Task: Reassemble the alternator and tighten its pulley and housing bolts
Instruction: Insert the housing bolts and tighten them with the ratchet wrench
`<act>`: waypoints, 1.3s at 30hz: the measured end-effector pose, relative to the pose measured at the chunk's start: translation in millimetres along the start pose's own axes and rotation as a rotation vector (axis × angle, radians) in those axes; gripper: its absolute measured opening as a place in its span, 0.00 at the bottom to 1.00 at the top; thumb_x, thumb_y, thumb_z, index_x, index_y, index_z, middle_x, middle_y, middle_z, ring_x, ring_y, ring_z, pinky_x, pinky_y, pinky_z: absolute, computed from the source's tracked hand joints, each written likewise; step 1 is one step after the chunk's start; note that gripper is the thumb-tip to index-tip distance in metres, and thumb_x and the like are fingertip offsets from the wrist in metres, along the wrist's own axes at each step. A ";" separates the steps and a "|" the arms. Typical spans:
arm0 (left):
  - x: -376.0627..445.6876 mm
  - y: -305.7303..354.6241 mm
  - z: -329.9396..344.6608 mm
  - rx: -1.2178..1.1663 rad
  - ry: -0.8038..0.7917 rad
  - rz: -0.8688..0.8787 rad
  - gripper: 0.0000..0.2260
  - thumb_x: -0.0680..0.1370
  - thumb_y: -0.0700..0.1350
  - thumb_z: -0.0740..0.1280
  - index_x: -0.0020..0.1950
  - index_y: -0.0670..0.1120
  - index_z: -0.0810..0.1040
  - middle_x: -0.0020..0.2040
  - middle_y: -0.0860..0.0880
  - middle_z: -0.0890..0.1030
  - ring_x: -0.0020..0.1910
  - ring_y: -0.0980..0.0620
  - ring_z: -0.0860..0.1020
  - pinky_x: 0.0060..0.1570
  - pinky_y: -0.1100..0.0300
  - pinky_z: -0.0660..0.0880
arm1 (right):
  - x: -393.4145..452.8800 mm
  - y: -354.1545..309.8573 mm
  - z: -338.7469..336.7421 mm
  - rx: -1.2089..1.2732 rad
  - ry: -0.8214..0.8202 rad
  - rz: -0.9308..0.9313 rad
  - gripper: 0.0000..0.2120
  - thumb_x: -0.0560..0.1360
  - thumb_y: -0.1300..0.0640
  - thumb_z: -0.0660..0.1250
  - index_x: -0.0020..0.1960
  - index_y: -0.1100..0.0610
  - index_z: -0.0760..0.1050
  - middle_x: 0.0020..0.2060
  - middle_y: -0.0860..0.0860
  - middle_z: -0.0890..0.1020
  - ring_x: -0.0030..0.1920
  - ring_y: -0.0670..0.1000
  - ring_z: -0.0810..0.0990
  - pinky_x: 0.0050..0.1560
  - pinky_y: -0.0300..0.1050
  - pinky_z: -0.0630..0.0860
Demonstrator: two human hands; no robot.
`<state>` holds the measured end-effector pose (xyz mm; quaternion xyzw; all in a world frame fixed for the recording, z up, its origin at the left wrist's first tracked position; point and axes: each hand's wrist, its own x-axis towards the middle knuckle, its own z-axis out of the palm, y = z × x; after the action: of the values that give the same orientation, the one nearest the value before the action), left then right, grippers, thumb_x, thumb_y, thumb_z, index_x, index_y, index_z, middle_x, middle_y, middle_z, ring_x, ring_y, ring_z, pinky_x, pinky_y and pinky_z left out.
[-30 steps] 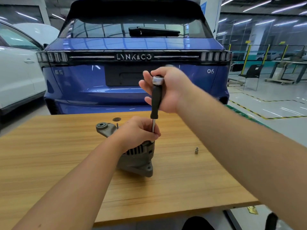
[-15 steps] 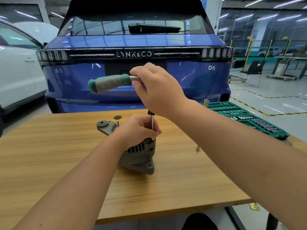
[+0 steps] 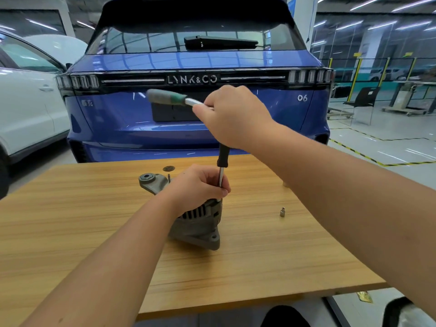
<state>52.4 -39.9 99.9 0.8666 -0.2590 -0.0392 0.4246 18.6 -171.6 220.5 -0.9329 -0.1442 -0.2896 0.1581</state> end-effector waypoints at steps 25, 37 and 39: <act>0.4 0.3 0.2 -0.023 0.003 -0.054 0.08 0.77 0.41 0.74 0.44 0.54 0.84 0.43 0.62 0.86 0.43 0.68 0.82 0.44 0.65 0.72 | -24.6 15.2 40.9 0.245 0.275 -0.341 0.19 0.82 0.53 0.59 0.66 0.62 0.76 0.55 0.56 0.79 0.51 0.56 0.76 0.50 0.51 0.74; -1.3 0.6 -0.6 -0.016 -0.006 -0.010 0.14 0.77 0.41 0.74 0.42 0.62 0.83 0.45 0.60 0.86 0.46 0.63 0.83 0.51 0.59 0.78 | 0.6 1.0 4.2 0.001 -0.011 -0.098 0.21 0.81 0.46 0.61 0.32 0.54 0.69 0.26 0.48 0.69 0.29 0.52 0.66 0.30 0.46 0.62; -0.8 0.0 -0.8 -0.021 -0.002 -0.009 0.14 0.77 0.41 0.74 0.43 0.62 0.84 0.45 0.60 0.86 0.45 0.64 0.83 0.50 0.61 0.77 | 10.4 -5.9 -3.7 0.080 -0.133 0.065 0.17 0.81 0.52 0.61 0.34 0.55 0.71 0.29 0.51 0.75 0.31 0.52 0.72 0.32 0.47 0.70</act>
<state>51.9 -39.0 100.3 0.8631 -0.2553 -0.0448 0.4334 22.9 -165.8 230.7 -0.9472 -0.1357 -0.2156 0.1947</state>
